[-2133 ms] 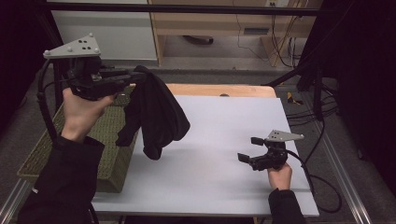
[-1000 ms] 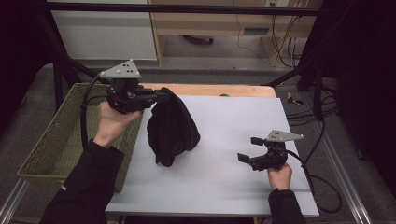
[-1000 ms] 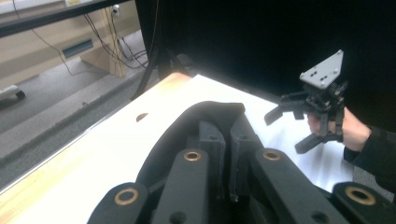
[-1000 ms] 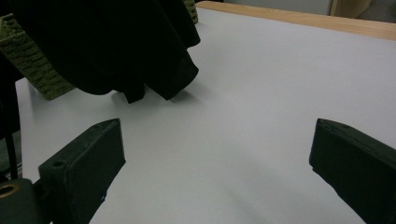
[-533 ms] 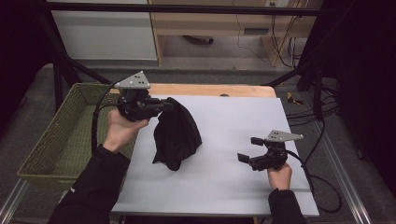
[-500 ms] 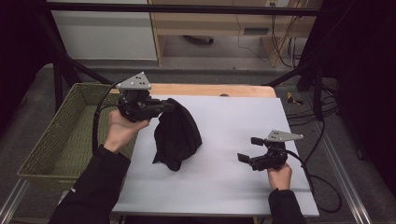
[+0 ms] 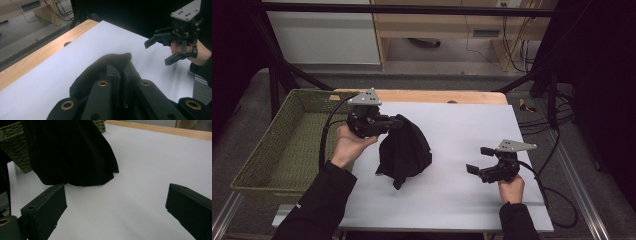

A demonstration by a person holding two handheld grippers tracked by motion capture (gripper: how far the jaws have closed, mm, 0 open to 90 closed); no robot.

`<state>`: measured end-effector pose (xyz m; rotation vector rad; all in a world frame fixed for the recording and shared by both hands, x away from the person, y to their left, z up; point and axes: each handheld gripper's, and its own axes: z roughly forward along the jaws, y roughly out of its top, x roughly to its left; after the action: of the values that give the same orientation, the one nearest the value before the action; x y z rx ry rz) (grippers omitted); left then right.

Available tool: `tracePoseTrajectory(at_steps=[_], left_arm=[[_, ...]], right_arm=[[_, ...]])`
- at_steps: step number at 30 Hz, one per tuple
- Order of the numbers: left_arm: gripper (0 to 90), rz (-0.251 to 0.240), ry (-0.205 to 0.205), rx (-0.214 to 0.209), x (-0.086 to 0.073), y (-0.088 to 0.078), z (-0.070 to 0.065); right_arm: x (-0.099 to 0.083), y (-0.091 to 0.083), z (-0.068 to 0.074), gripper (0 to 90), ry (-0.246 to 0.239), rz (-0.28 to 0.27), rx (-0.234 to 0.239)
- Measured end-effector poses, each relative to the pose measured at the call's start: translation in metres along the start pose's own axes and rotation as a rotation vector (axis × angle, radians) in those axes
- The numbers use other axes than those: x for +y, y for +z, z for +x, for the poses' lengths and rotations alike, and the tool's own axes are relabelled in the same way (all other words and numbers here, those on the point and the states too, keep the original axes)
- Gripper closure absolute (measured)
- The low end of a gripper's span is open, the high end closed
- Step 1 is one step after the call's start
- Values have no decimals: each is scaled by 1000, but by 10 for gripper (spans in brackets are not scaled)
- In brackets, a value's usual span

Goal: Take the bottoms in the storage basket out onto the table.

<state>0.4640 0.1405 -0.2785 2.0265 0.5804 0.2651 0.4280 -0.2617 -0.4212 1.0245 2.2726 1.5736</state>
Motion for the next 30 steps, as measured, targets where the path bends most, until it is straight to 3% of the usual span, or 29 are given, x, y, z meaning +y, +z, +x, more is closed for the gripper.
tracePoseTrajectory(at_steps=[7, 22, 30], left_arm=[[861, 24, -7, -1, -10, 9, 1], [851, 3, -41, -11, -31, 28, -1], [825, 23, -59, -15, -43, 37, -1]], right_arm=[[0, 0, 0, 39, 0, 3, -1], [0, 0, 0, 39, -1, 1, -1], [0, 0, 0, 39, 0, 2, 0]])
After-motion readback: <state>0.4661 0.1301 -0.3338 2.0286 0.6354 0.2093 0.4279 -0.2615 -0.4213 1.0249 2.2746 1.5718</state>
